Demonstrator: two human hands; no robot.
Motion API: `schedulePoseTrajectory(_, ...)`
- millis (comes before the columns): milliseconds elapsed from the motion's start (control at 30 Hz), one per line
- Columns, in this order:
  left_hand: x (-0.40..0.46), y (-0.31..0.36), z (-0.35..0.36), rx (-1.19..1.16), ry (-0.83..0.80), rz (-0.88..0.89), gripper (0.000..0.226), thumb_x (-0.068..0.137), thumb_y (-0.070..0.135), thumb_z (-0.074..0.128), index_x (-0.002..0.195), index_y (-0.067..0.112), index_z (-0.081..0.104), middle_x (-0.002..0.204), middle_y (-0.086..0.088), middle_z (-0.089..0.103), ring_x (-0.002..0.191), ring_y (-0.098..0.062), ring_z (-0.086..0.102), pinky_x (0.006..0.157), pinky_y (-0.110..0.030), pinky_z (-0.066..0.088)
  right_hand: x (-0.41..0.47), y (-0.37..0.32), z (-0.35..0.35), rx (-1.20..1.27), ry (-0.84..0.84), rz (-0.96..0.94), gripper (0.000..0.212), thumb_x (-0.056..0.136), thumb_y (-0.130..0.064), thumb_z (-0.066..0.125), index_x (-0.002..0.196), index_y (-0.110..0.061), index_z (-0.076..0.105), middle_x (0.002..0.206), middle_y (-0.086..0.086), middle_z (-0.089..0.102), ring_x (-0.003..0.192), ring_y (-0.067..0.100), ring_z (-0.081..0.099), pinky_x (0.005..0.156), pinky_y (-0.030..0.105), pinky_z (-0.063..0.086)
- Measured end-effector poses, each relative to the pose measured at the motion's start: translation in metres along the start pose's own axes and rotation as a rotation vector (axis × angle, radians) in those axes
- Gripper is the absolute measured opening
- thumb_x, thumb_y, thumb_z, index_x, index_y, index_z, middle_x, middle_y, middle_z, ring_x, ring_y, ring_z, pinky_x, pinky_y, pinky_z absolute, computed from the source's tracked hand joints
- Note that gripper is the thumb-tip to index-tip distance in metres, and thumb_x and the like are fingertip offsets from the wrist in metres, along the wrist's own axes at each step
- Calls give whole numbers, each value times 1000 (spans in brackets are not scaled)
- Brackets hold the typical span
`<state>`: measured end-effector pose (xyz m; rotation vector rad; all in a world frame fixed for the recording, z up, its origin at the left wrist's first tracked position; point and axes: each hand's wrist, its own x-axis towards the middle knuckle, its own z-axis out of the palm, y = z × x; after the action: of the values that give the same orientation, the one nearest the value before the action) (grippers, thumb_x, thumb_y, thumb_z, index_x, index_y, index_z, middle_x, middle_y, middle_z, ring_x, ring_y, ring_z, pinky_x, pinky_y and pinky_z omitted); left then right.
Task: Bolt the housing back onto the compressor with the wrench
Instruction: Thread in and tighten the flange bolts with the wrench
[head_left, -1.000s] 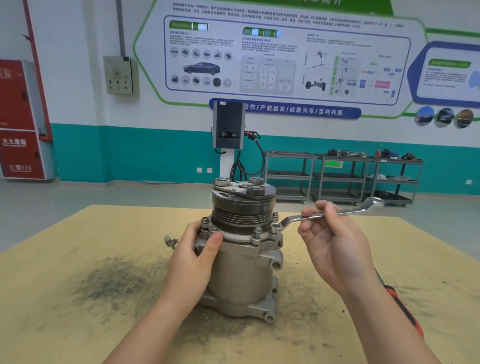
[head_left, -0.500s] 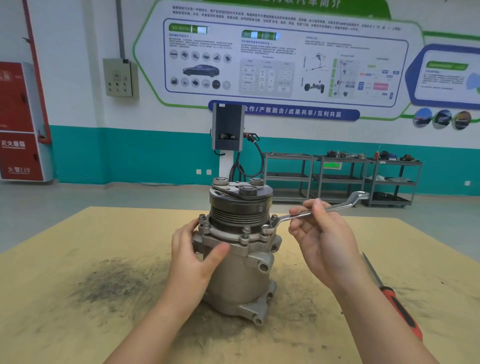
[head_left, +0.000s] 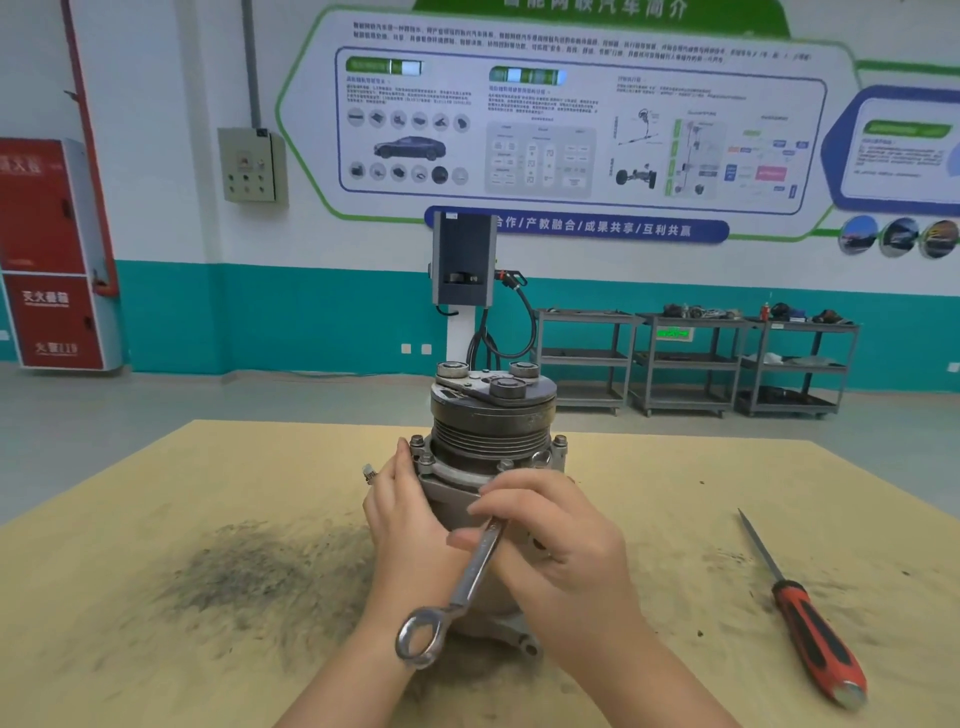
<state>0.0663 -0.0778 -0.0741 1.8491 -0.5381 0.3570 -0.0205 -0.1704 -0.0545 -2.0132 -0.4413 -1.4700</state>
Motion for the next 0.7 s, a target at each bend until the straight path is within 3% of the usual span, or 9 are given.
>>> schedulePoseTrajectory(133, -4, -2, 1, -10, 36, 0, 129, 56, 73, 71, 157, 19, 13, 152, 4, 25, 139, -8, 15, 116, -33, 19, 7, 1, -16, 120, 80, 13, 23, 93, -28, 57, 86, -10, 69, 91, -5, 66, 87, 9, 63, 79, 20, 50)
schedulePoseTrajectory(267, -4, -5, 0, -25, 45, 0, 126, 55, 71, 69, 157, 24, 13, 149, 11, 27, 139, -4, 16, 117, -34, 21, 20, 5, -32, 539, 377, 385, 18, 101, -23, 39, 92, -17, 54, 81, 4, 67, 65, 17, 61, 65, 26, 52)
schedulePoseTrajectory(367, -4, -5, -1, -31, 32, -1, 127, 55, 74, 68, 158, 26, 11, 150, 15, 24, 139, -1, 15, 118, -37, 22, 27, 16, -43, 895, 478, 689, 19, 105, -13, 33, 95, -12, 49, 75, 8, 66, 57, 15, 56, 58, 24, 51)
schedulePoseTrajectory(500, -4, -5, -1, -16, 33, -9, 128, 54, 77, 66, 158, 28, 10, 151, 14, 25, 142, -6, 15, 119, -43, 26, 29, 26, -45, 1133, 464, 908, 20, 104, -13, 37, 95, -9, 54, 72, 8, 66, 55, 15, 56, 53, 24, 51)
schedulePoseTrajectory(700, -6, -5, -1, -18, 28, -1, 137, 44, 90, 53, 158, 26, 10, 150, 13, 25, 139, -3, 14, 116, -36, 22, 38, 31, -51, 1061, 310, 902, 20, 104, -13, 35, 95, -7, 52, 70, 9, 64, 55, 16, 56, 53, 25, 51)
